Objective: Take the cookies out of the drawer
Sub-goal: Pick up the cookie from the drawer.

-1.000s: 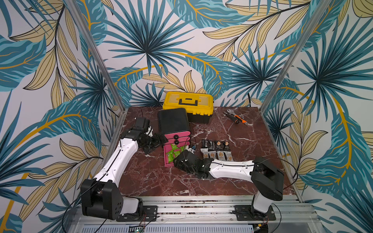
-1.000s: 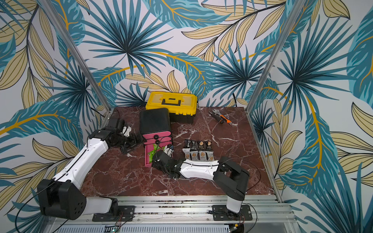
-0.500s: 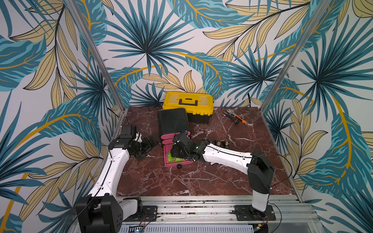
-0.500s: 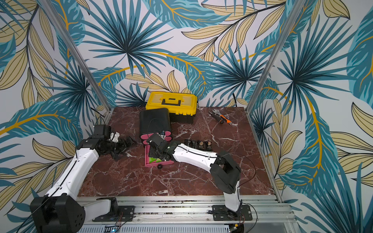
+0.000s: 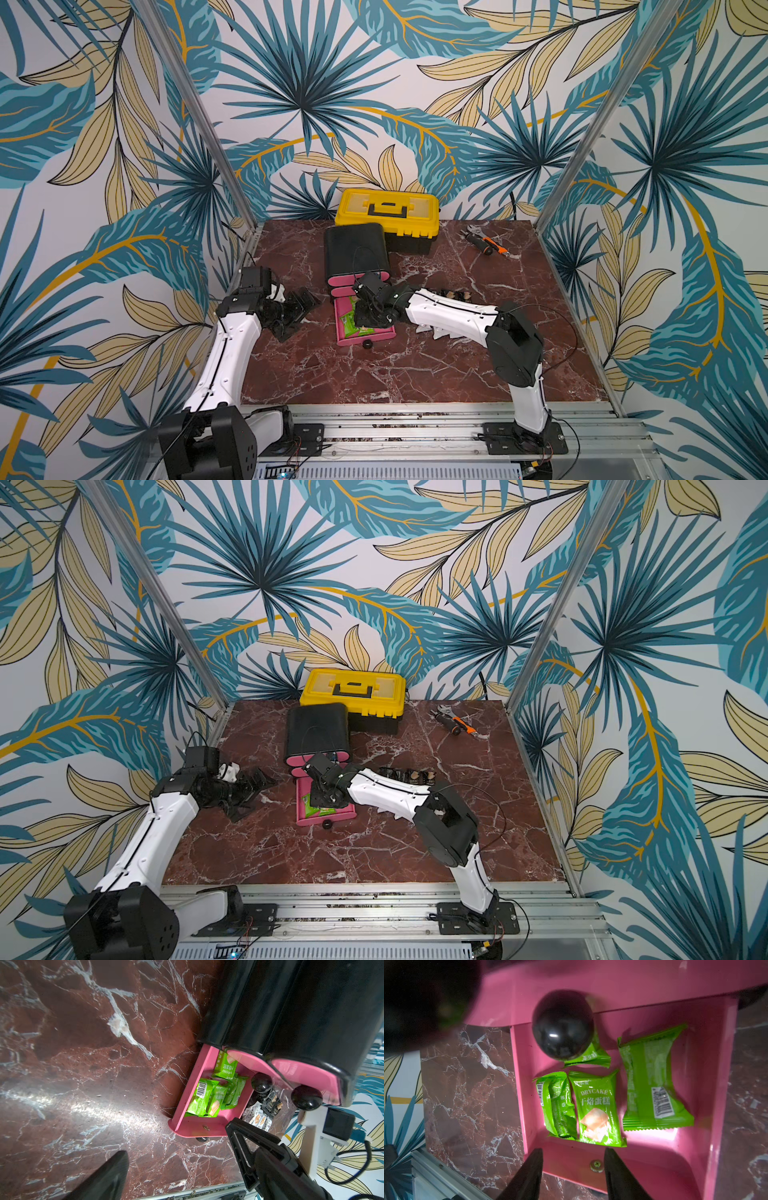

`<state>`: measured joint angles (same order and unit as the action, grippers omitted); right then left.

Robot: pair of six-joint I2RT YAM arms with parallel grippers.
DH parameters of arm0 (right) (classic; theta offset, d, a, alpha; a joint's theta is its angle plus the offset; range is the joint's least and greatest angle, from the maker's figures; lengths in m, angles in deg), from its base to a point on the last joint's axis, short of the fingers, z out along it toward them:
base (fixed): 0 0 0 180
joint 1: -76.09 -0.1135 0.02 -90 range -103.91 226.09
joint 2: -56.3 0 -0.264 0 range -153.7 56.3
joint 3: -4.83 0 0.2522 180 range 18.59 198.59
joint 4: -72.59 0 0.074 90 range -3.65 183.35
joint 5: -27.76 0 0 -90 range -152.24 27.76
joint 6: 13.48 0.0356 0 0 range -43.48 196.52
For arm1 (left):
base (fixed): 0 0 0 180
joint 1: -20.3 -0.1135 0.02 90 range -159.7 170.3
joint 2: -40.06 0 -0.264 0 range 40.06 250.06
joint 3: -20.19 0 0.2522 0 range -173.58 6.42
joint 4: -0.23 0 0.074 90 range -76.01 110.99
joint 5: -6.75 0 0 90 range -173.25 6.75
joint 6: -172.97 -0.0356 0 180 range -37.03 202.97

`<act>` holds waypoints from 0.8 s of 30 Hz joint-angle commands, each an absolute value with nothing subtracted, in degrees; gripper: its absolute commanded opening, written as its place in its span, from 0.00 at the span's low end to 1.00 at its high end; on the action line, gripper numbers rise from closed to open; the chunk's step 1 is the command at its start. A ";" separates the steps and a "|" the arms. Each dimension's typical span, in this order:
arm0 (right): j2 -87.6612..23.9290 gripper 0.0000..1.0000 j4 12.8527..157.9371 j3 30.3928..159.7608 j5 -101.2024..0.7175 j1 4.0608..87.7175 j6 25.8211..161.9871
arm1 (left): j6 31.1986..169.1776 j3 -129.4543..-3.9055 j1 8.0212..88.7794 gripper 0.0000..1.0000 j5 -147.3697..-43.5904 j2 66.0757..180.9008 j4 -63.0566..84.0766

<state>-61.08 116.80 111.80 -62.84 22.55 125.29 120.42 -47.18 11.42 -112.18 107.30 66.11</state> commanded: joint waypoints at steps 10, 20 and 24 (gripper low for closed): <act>-55.26 0.54 113.17 104.62 -67.95 21.01 128.61 | 121.82 -44.76 10.85 1.00 -115.21 105.16 63.79; -50.55 0.53 113.54 103.61 -70.78 19.42 125.24 | 119.58 -47.84 12.50 1.00 -114.63 108.12 62.41; -52.84 0.51 113.87 105.39 -70.69 17.83 124.38 | 119.12 -49.47 12.39 1.00 -113.85 110.81 61.61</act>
<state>-51.16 113.37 104.15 -69.57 19.08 125.95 120.62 -46.26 12.27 -114.95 109.60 62.77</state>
